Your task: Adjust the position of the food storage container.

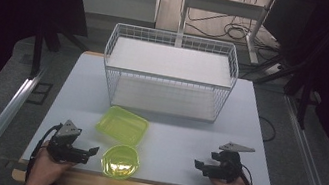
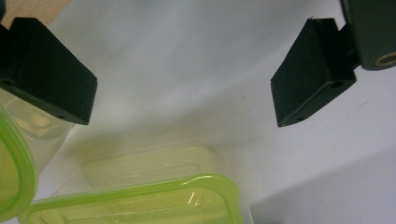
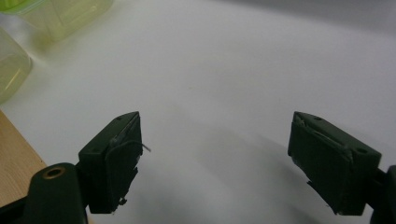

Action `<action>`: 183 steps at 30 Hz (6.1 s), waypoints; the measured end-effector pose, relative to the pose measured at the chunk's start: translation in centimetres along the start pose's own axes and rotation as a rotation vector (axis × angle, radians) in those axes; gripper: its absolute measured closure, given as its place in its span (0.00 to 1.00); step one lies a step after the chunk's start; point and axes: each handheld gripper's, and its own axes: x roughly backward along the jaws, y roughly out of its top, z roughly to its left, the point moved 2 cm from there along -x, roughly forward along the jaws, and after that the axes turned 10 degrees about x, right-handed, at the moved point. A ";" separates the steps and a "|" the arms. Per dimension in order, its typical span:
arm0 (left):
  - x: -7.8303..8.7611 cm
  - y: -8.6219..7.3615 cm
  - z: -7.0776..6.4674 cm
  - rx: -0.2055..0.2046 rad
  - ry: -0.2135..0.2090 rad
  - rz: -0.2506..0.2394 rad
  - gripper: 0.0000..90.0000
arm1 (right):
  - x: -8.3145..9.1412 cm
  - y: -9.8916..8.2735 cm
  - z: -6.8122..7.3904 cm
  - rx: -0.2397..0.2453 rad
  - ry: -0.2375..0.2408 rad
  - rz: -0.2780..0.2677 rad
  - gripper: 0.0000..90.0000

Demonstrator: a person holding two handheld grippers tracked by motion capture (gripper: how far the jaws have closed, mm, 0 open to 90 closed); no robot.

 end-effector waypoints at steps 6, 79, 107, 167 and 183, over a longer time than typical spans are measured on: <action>0.3 0.1 -0.3 -0.012 -0.020 0.003 0.21 | 0.0 0.0 0.0 0.003 0.009 0.007 0.22; 0.7 1.2 -8.3 -0.069 -0.146 0.034 0.95 | -0.7 1.9 2.3 0.106 0.063 0.025 0.64; 1.2 0.8 -7.1 -0.099 -0.073 -0.061 0.11 | -10.7 13.2 10.9 0.309 0.245 -0.005 0.98; 2.8 1.1 -5.3 -0.024 -0.041 -0.109 0.24 | -16.1 18.8 14.0 0.388 0.245 0.045 0.99; 3.0 1.0 -4.9 -0.022 -0.039 -0.110 0.22 | -22.9 22.0 18.4 0.449 0.246 0.128 0.99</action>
